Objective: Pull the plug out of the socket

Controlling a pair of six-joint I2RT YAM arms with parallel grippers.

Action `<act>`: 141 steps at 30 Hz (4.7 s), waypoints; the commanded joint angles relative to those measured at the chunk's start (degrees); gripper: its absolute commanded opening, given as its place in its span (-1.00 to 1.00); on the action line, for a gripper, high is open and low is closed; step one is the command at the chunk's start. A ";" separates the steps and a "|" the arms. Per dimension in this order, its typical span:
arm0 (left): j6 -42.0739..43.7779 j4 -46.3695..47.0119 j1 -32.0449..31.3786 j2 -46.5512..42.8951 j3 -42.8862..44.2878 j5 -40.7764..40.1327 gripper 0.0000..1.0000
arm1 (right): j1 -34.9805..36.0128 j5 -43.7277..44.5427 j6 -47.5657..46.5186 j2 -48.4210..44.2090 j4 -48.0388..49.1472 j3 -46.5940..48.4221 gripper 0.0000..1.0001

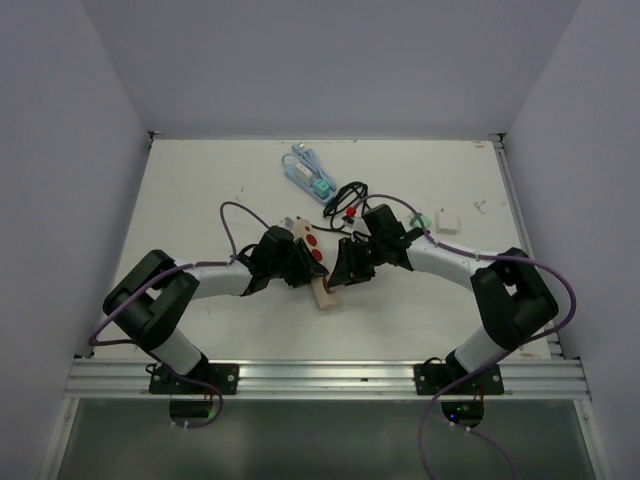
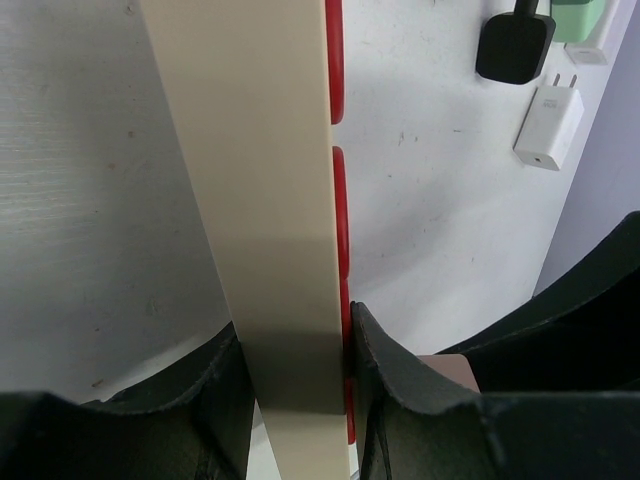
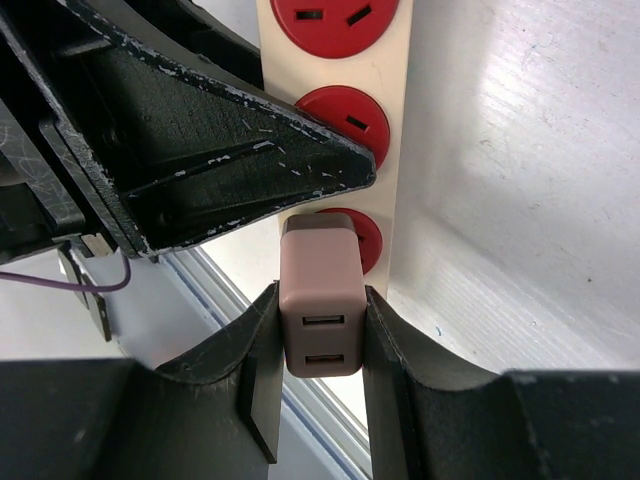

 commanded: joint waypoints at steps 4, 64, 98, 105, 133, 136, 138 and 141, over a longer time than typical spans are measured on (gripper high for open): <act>10.81 -22.04 3.20 3.33 -4.48 -11.89 -1.00 | 0.90 10.41 1.09 -0.45 -6.48 4.51 -1.00; 10.81 -19.40 9.00 -5.02 -7.11 -7.14 -1.00 | -32.31 17.19 7.77 -8.10 8.89 -9.80 -0.41; 20.13 -26.25 48.27 -1.96 6.06 -3.19 -1.00 | -32.49 16.32 5.31 -32.53 -9.82 -6.55 0.72; 20.30 -26.61 53.03 6.75 20.03 -2.84 -0.77 | -32.49 15.00 5.14 -33.23 -10.00 -7.43 0.73; 21.89 -26.60 54.08 1.34 22.60 4.02 0.85 | -27.93 14.11 -0.22 -32.27 -8.94 -6.47 0.78; 21.97 -29.41 54.08 -4.12 21.37 3.58 0.99 | -24.06 16.66 -1.63 -31.48 -8.86 -5.15 0.81; 22.67 -30.99 54.08 -7.11 20.05 3.58 0.99 | -21.87 18.51 -2.86 -30.34 -7.54 -4.18 0.82; 24.69 -32.32 54.08 -14.23 16.99 2.88 0.99 | -18.17 19.65 -4.35 -27.54 -4.38 -2.95 0.84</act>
